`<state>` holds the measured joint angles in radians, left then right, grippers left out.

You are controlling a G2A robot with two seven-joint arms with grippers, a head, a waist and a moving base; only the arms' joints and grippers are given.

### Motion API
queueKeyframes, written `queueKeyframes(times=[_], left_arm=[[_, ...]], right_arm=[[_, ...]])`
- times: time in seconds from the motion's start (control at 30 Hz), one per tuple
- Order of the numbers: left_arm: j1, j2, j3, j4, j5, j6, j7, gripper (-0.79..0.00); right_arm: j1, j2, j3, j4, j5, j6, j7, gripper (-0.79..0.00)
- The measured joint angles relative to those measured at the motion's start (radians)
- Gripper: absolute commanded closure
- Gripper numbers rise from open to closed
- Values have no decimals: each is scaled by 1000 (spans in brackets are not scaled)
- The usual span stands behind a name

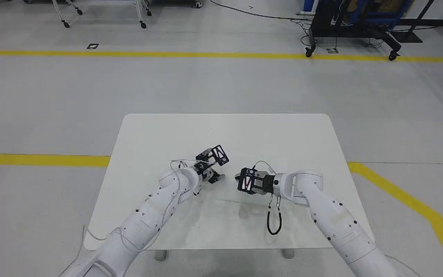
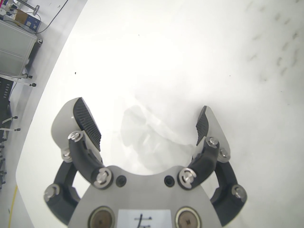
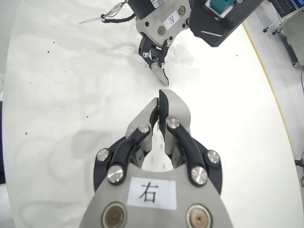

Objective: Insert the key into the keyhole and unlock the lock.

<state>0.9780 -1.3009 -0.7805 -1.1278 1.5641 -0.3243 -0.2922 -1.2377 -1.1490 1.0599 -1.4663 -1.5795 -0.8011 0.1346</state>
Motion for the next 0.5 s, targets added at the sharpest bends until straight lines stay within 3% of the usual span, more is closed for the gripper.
queueKeyframes(times=[0.23,0.4,0.5], left_arm=[[17,13,-58,-24,-21,-20,52,-785],[73,42,-142,-130,-47,-76,128,-785],[88,47,-157,-159,-49,-83,143,-785]], right_arm=[[-63,17,90,-49,72,43,-118,0],[-166,44,235,-95,159,21,-304,0],[-178,46,254,-97,169,16,-325,0]])
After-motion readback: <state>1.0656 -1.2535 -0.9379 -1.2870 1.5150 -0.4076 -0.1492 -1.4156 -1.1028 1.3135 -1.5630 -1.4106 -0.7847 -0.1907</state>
